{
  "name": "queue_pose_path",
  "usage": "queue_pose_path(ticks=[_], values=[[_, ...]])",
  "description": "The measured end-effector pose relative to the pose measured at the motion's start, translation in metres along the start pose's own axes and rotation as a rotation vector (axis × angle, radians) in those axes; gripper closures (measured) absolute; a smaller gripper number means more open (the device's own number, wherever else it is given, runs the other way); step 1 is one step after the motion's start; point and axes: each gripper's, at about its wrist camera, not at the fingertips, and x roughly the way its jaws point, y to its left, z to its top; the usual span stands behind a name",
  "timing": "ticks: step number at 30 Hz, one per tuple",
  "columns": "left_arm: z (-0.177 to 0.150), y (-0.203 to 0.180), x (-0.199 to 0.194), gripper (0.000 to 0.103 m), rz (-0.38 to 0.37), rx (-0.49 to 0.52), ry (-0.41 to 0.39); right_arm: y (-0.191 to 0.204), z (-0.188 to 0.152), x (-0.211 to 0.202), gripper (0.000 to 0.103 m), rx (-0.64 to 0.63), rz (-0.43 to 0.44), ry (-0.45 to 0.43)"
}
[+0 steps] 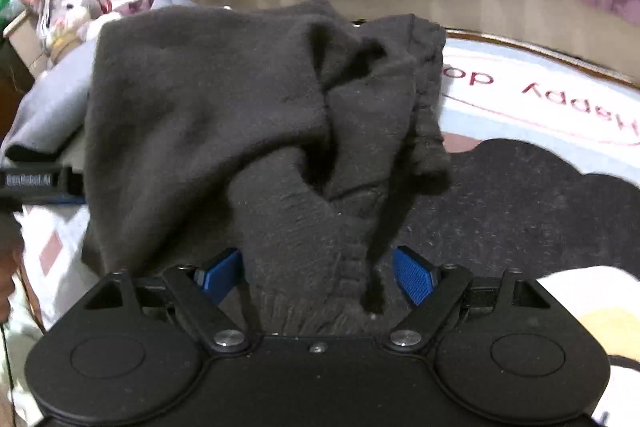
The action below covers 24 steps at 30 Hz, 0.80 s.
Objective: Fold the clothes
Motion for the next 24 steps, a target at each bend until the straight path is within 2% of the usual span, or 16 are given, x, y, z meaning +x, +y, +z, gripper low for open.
queue_pose_path(ticks=[2, 3, 5, 6, 7, 8, 9, 10, 11, 12, 13, 14, 16, 21, 24], values=[[-0.003, 0.0, 0.006, 0.013, -0.006, 0.002, -0.005, -0.001, -0.001, 0.006, 0.016, 0.022, 0.041, -0.015], [-0.005, 0.0, 0.008, 0.01, -0.009, 0.004, -0.009, -0.002, -0.001, 0.008, 0.014, 0.019, 0.074, -0.013], [-0.008, 0.001, 0.015, 0.004, -0.013, -0.011, -0.015, 0.007, -0.002, 0.011, 0.013, -0.03, 0.086, -0.037], [-0.008, 0.001, 0.019, 0.002, -0.017, -0.022, -0.012, 0.008, -0.001, 0.013, 0.015, -0.037, 0.105, -0.038], [-0.008, 0.002, 0.022, 0.002, -0.023, -0.034, -0.01, 0.009, 0.0, 0.013, 0.023, -0.038, 0.124, -0.041], [-0.008, 0.004, 0.025, 0.003, -0.047, -0.049, -0.005, 0.009, 0.003, 0.014, 0.049, -0.035, 0.136, -0.032], [-0.009, 0.004, 0.025, 0.006, -0.068, -0.05, -0.015, 0.009, 0.007, 0.013, 0.058, -0.016, 0.135, -0.014], [-0.009, 0.005, 0.025, 0.015, -0.089, -0.049, -0.024, 0.008, 0.009, 0.009, 0.063, 0.007, 0.141, -0.016], [-0.01, 0.003, 0.022, 0.054, -0.111, -0.025, -0.031, 0.009, 0.011, 0.0, 0.067, 0.018, 0.151, -0.034], [-0.01, 0.002, 0.019, 0.077, -0.133, -0.027, -0.025, 0.011, 0.012, -0.009, 0.069, 0.028, 0.161, -0.052], [-0.01, 0.002, 0.013, 0.08, -0.155, -0.055, -0.023, 0.015, 0.013, -0.018, 0.07, 0.017, 0.156, -0.069], [-0.01, 0.004, 0.005, 0.093, -0.197, -0.085, -0.031, 0.02, 0.012, -0.03, 0.07, 0.001, 0.15, -0.099], [-0.012, 0.002, -0.012, 0.095, -0.296, -0.111, -0.054, 0.029, 0.01, -0.057, 0.071, -0.03, 0.145, -0.159], [-0.019, -0.041, -0.059, 0.095, -0.428, -0.022, -0.142, 0.022, 0.002, -0.115, 0.071, -0.011, 0.205, -0.238], [-0.028, -0.072, -0.074, 0.096, -0.488, 0.026, -0.145, 0.012, -0.004, -0.139, 0.071, 0.023, 0.247, -0.258]])
